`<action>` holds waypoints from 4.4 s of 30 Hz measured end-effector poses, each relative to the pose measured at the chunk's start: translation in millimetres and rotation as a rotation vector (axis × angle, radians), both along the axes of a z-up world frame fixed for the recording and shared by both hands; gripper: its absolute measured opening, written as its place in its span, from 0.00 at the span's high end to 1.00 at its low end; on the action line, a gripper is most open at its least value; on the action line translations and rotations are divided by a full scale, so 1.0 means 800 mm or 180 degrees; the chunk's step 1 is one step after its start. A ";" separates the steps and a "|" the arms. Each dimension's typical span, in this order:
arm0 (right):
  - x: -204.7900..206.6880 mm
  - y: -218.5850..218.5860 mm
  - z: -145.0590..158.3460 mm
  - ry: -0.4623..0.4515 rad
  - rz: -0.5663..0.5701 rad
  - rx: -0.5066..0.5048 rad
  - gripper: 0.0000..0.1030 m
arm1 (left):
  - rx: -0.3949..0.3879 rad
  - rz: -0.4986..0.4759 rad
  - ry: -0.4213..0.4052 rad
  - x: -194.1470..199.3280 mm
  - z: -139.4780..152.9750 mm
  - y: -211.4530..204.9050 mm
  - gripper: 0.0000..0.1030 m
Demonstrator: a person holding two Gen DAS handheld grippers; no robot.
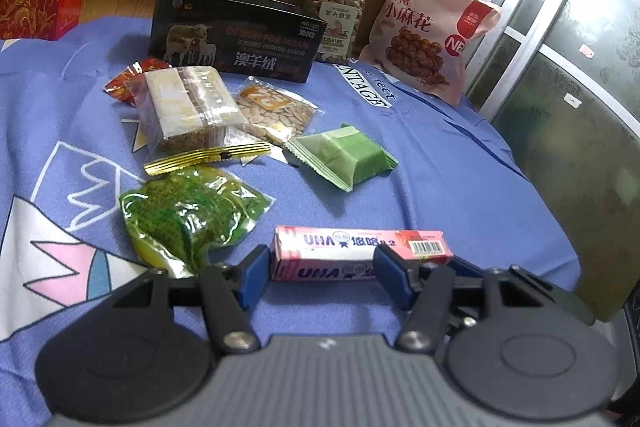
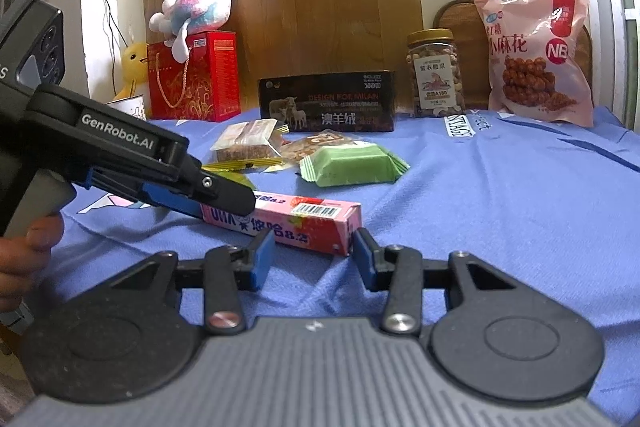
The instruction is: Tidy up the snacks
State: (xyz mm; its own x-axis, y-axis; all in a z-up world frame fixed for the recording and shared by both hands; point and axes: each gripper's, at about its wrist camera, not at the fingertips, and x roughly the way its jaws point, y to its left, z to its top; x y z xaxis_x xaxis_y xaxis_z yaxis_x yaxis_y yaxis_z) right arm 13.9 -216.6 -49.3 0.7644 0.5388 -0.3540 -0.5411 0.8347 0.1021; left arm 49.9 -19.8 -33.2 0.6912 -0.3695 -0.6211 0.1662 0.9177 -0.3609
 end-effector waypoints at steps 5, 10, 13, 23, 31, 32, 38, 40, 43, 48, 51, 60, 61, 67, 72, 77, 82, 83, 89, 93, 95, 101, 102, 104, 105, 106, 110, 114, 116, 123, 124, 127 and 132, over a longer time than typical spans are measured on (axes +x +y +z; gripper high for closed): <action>0.001 -0.004 0.000 0.0046 -0.0047 0.0056 0.55 | 0.0039 -0.0027 -0.0015 0.001 -0.001 -0.007 0.43; 0.001 -0.002 -0.003 0.0078 -0.0036 0.0028 0.54 | 0.0038 -0.0027 -0.0019 0.001 0.000 -0.007 0.43; 0.000 -0.001 -0.002 0.0074 -0.0017 0.0050 0.54 | 0.0032 -0.0014 -0.0020 -0.001 0.000 -0.004 0.43; 0.000 0.006 -0.002 0.0071 0.0002 0.0031 0.54 | 0.0040 0.0040 -0.0050 -0.005 0.000 0.002 0.43; 0.002 0.007 -0.004 0.0078 0.0011 0.0014 0.53 | 0.0029 0.0034 -0.0074 -0.004 -0.002 0.005 0.43; 0.002 0.007 -0.005 0.0070 0.0013 0.0010 0.53 | 0.0022 0.0031 -0.0078 -0.004 -0.003 0.005 0.42; 0.002 0.006 -0.005 0.0047 0.0013 0.0043 0.53 | -0.0024 0.0016 -0.0082 -0.004 -0.004 0.009 0.40; 0.004 0.005 -0.005 0.0039 0.0018 0.0047 0.53 | -0.0044 0.0010 -0.0068 -0.003 -0.004 0.011 0.40; 0.004 0.006 -0.005 0.0041 0.0042 0.0054 0.51 | -0.0018 0.0007 -0.0077 -0.003 -0.004 0.008 0.42; 0.002 0.000 0.000 0.0037 0.0039 0.0150 0.57 | -0.0007 0.0019 -0.0063 -0.007 -0.002 0.009 0.45; 0.002 0.001 0.001 0.0030 0.0058 0.0162 0.57 | -0.0036 0.0027 -0.0039 -0.010 -0.001 0.012 0.45; 0.003 0.003 -0.004 0.0060 0.0097 0.0145 0.55 | 0.0039 0.0048 -0.0064 -0.011 -0.001 0.011 0.45; 0.003 0.003 -0.005 0.0058 0.0103 0.0143 0.55 | 0.0046 0.0048 -0.0067 -0.010 -0.002 0.011 0.45; 0.002 0.004 -0.006 0.0032 0.0111 0.0129 0.54 | 0.0029 0.0057 -0.0065 -0.011 -0.002 0.012 0.45; 0.002 0.003 -0.005 0.0032 0.0113 0.0157 0.54 | 0.0041 0.0056 -0.0084 -0.013 -0.001 0.011 0.45; -0.001 0.003 -0.003 -0.0009 0.0109 0.0171 0.55 | -0.0014 0.0070 -0.0074 -0.014 0.000 0.015 0.45; 0.001 0.006 -0.006 0.0003 0.0116 0.0125 0.54 | 0.0073 0.0065 -0.0102 -0.015 -0.001 0.011 0.45; 0.001 0.006 -0.006 0.0007 0.0116 0.0133 0.54 | 0.0087 0.0063 -0.0110 -0.015 -0.001 0.010 0.45; -0.002 0.006 0.000 -0.0035 0.0147 0.0170 0.55 | 0.0048 0.0104 -0.0130 -0.020 0.005 0.016 0.45; -0.001 0.011 -0.003 0.0025 0.0188 0.0150 0.55 | 0.0077 0.0130 -0.0113 -0.021 -0.001 0.019 0.45; -0.001 0.012 -0.002 0.0020 0.0202 0.0156 0.54 | 0.0106 0.0138 -0.0130 -0.024 -0.001 0.019 0.45; 0.007 0.015 -0.003 0.0058 0.0259 0.0184 0.51 | -0.0003 0.0118 -0.0086 -0.024 0.001 0.026 0.36; 0.009 0.015 -0.002 0.0074 0.0272 0.0196 0.47 | -0.0051 0.0118 -0.0060 -0.023 0.002 0.029 0.36; 0.008 0.016 -0.002 0.0065 0.0308 0.0197 0.46 | -0.0155 0.0114 -0.0018 -0.022 0.005 0.037 0.36; 0.007 0.018 -0.002 0.0039 0.0316 0.0155 0.46 | -0.0192 0.0116 -0.0021 -0.023 0.007 0.040 0.36; 0.006 0.019 -0.003 0.0016 0.0324 0.0116 0.46 | -0.0206 0.0111 -0.0035 -0.024 0.009 0.042 0.36; 0.008 0.017 -0.002 0.0000 0.0282 0.0089 0.46 | -0.0137 0.0075 -0.0067 -0.018 0.011 0.037 0.35; 0.014 0.013 -0.002 0.0059 0.0259 0.0126 0.46 | -0.0140 0.0043 -0.0020 -0.009 0.006 0.028 0.37; 0.014 0.017 -0.002 0.0068 0.0261 0.0094 0.44 | -0.0116 0.0056 -0.0019 -0.010 0.005 0.024 0.40; 0.012 0.010 0.004 0.0042 0.0175 0.0147 0.48 | -0.0098 0.0044 -0.0081 -0.018 0.010 0.018 0.41; 0.014 0.009 0.003 0.0069 0.0165 0.0142 0.48 | -0.0121 0.0041 -0.0090 -0.016 0.010 0.019 0.41; 0.011 0.012 -0.002 0.0077 0.0123 0.0049 0.48 | -0.0118 0.0030 -0.0086 -0.009 0.012 0.017 0.41; 0.009 0.011 0.002 0.0055 0.0055 0.0002 0.48 | -0.0083 -0.0043 -0.0070 -0.005 0.013 0.010 0.41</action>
